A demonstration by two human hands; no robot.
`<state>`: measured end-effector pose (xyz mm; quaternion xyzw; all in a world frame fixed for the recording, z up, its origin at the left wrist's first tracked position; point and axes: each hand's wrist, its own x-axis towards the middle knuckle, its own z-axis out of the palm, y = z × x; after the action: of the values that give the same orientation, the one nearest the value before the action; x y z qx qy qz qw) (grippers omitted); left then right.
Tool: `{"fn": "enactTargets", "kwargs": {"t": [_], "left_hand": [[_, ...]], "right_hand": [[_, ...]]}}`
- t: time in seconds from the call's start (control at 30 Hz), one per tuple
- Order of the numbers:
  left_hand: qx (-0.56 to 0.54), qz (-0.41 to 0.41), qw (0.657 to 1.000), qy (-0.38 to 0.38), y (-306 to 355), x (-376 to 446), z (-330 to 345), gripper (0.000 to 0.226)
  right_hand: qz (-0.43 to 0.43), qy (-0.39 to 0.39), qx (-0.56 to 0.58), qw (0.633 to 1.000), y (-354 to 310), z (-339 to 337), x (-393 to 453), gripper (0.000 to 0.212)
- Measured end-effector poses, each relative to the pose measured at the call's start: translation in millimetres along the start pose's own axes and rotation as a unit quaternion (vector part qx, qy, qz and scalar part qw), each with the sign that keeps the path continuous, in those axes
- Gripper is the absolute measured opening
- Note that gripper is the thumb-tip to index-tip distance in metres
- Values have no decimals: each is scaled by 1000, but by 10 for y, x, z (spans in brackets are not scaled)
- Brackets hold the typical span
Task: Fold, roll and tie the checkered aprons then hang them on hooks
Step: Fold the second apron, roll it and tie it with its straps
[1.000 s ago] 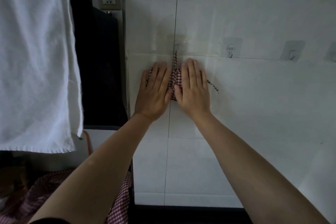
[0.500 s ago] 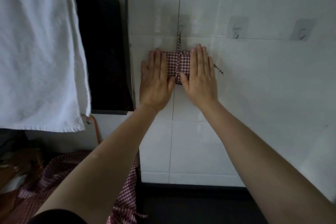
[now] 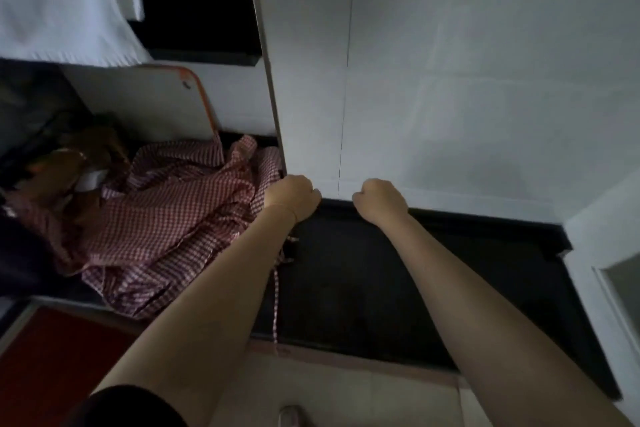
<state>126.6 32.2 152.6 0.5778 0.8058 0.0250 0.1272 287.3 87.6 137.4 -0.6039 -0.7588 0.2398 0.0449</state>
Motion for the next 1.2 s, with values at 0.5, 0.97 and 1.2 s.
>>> {"fn": "enactTargets", "kwargs": {"t": [0.5,0.97,1.2], "left_hand": [[-70,-143,986,-57,-2396,-36,1012,56],[-93,-114,989,-16,-3091,372,1122,39],[-265,33,946,186,-2800,467,621,24]], "right_hand": [[-30,-171,66,983,-1311,1804,182,11],[34,-118,185,975,-1806,2558,547,24],[-230,-10,100,968,-2181,2243,659,64]]}}
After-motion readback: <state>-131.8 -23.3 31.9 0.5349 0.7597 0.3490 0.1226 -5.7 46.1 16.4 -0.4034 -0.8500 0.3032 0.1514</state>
